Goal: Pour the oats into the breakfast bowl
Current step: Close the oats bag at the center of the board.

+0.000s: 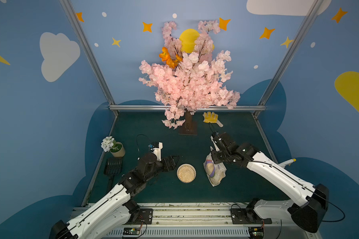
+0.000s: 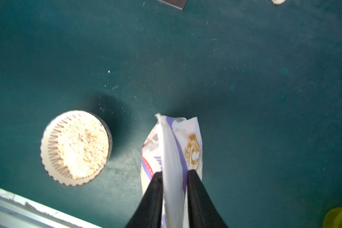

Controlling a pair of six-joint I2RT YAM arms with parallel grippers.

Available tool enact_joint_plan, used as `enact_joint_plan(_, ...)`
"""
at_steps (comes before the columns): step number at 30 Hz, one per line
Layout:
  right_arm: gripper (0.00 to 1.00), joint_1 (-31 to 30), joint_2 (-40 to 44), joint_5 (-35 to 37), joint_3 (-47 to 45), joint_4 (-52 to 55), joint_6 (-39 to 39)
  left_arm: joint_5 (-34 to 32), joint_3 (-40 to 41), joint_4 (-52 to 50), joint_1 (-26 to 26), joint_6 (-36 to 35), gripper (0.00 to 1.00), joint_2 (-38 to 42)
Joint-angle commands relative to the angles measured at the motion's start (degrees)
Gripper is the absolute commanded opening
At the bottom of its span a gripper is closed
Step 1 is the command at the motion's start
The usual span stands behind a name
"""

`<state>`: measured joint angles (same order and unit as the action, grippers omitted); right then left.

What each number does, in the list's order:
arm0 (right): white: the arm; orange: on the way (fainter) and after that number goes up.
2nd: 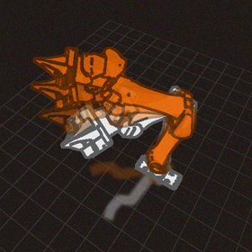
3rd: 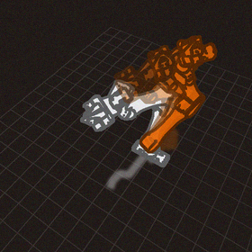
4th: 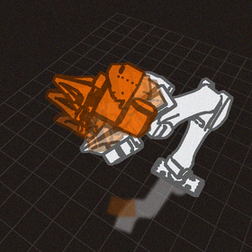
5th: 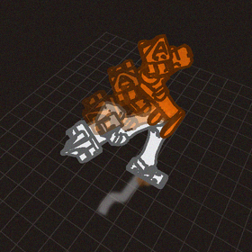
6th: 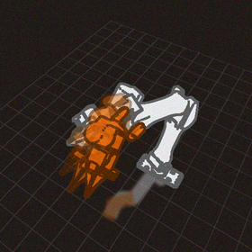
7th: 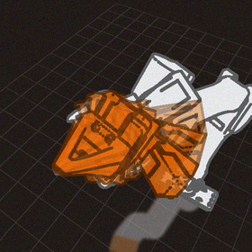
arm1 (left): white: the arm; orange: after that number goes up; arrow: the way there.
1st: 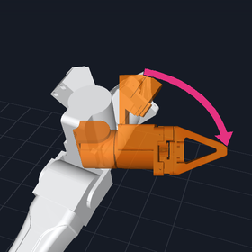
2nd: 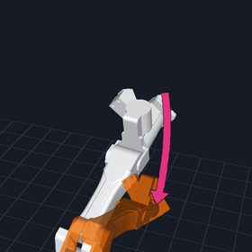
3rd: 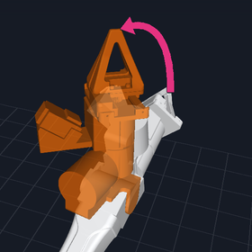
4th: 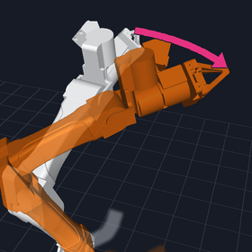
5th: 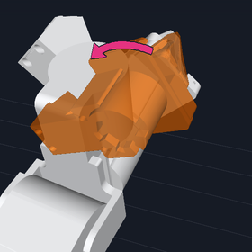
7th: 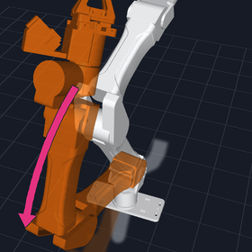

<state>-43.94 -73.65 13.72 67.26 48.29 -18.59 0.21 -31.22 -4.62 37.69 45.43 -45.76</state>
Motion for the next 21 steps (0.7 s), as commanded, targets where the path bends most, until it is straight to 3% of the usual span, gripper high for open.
enact_joint_plan(1, 0.00, 0.32, -1.25, 0.85, 2.93, -0.35, 0.66, -0.52, 0.64, 0.40, 0.19, -0.37, 0.93, 0.32)
enact_joint_plan(10, 0.00, 0.52, -0.61, 0.90, 2.24, -2.35, -0.24, -0.56, 0.68, 0.15, 0.19, -0.69, 0.92, 0.23)
enact_joint_plan(11, 0.04, 0.60, -0.62, 0.61, 2.22, -2.47, -0.21, -0.59, 0.71, 0.11, 0.19, -0.71, 0.93, 0.23)
enact_joint_plan(12, 0.20, 0.63, -0.72, 0.51, 2.27, -2.62, -0.17, -0.56, 0.79, 0.14, 0.19, -0.81, 0.93, 0.23)
enact_joint_plan(15, 0.45, 0.84, -1.66, 0.50, 2.80, -2.89, 0.17, -0.63, 0.85, 0.26, 0.24, -0.85, 0.93, 0.22)
enact_joint_plan(17, 0.50, 0.97, -2.03, 0.12, 3.67, -2.51, 1.30, -0.92, 0.74, -0.10, 0.22, -1.60, 0.93, 0.40)
enact_joint_plan(21, 0.71, 1.16, 1.87, -0.01, 3.48, -5.22, 4.05, -2.61, -0.52, -2.05, -0.21, -6.92, 0.97, 1.54)
